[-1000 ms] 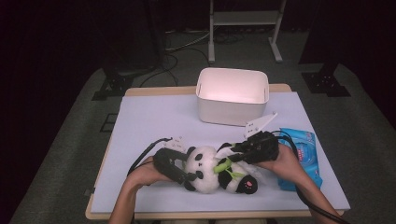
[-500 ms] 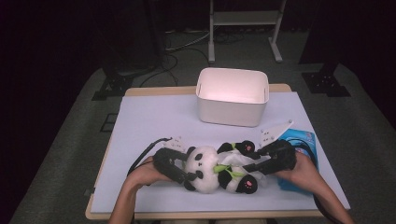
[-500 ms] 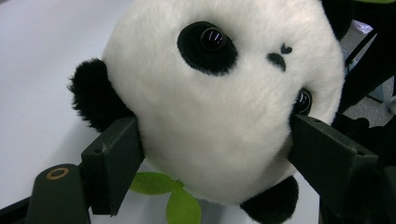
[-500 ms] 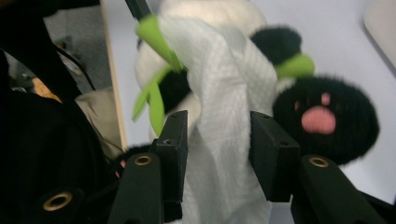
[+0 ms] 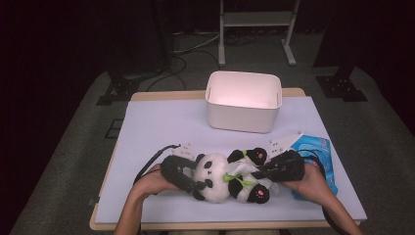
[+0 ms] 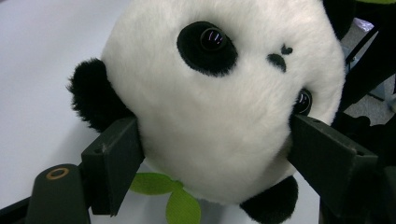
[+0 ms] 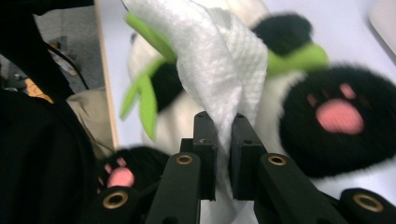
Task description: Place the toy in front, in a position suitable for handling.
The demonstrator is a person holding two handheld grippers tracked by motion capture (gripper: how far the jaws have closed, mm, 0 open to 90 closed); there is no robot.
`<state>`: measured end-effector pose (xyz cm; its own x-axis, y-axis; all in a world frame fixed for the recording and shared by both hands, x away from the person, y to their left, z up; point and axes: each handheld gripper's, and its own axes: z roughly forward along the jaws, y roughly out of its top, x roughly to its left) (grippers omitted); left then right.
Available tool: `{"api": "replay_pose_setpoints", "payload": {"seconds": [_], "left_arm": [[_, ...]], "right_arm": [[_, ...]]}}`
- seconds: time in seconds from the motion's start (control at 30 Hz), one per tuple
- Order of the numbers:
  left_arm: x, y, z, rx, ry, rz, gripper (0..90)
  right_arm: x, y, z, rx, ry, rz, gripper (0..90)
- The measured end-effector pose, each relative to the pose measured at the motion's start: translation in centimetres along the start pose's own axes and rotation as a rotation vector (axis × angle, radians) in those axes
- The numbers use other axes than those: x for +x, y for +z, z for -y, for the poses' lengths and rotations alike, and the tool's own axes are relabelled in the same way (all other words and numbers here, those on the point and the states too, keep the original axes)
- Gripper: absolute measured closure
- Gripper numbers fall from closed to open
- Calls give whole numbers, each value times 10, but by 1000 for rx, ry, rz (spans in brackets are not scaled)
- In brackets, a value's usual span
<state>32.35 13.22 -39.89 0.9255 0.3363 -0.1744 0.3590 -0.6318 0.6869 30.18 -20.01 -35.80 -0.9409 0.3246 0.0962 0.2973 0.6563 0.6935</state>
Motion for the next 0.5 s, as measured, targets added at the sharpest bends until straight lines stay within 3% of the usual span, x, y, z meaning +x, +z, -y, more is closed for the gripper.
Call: {"api": "replay_pose_setpoints", "payload": {"seconds": [0.27, 0.33, 0.5], "left_arm": [[3, 1, 0, -8, -23, -15, 182], [3, 1, -1, -11, -26, -16, 180], [3, 0, 0, -12, -25, -12, 174]], "right_arm": [[19, 3, -18, -38, -63, -66, 830], [22, 5, -19, -26, -82, -64, 830], [17, 13, -12, 24, -64, -51, 832]]}}
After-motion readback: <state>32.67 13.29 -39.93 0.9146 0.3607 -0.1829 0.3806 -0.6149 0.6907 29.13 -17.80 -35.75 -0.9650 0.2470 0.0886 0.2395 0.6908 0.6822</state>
